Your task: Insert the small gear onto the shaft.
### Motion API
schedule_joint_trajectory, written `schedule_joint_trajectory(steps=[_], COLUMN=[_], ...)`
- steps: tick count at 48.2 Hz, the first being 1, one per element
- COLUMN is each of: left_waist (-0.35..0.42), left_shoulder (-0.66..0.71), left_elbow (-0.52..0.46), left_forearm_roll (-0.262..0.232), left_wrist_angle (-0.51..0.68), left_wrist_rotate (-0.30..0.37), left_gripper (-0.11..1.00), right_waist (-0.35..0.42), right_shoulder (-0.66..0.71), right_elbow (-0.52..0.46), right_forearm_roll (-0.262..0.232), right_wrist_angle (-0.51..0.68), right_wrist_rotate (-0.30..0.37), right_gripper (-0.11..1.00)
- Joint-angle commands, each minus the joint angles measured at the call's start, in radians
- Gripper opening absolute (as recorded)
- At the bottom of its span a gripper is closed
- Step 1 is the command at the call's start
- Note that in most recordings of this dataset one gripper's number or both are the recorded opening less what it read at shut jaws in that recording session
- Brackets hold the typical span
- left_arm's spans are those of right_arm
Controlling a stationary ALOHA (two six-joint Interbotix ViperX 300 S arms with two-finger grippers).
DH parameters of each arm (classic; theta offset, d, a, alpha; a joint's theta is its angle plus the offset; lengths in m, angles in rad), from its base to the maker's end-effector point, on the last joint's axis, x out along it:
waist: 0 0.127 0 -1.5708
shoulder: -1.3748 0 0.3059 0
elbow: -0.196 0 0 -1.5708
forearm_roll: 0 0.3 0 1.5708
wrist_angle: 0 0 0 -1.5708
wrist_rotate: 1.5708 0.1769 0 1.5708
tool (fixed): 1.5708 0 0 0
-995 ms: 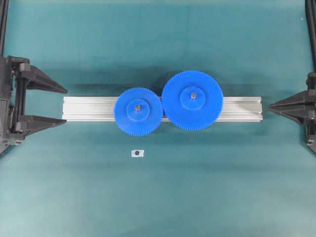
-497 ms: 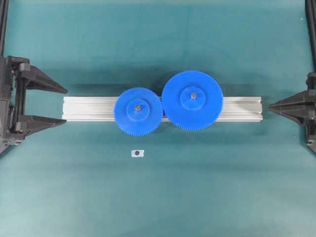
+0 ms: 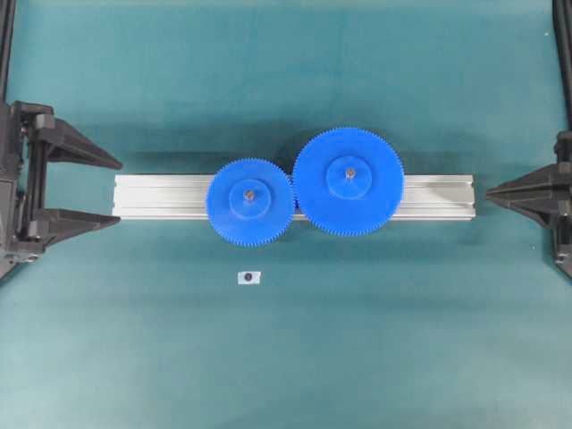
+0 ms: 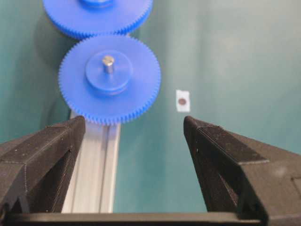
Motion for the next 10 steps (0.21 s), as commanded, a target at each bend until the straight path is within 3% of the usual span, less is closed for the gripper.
schedule_joint_trajectory(steps=[1, 10], left_waist=[0.002, 0.002], left_shoulder=[0.003, 0.003], left_elbow=[-0.012, -0.014], left_forearm_roll=[0.003, 0.003], left_wrist_angle=[-0.009, -0.009], left_wrist_rotate=[-0.002, -0.002], left_gripper=[0.85, 0.85], right_waist=[-0.003, -0.002], right_shoulder=[0.009, 0.009], right_elbow=[0.003, 0.003], right_forearm_roll=[0.0, 0.0], right_wrist_angle=[-0.029, -0.028], right_wrist_rotate=[0.003, 0.003], right_gripper=[0.11, 0.11])
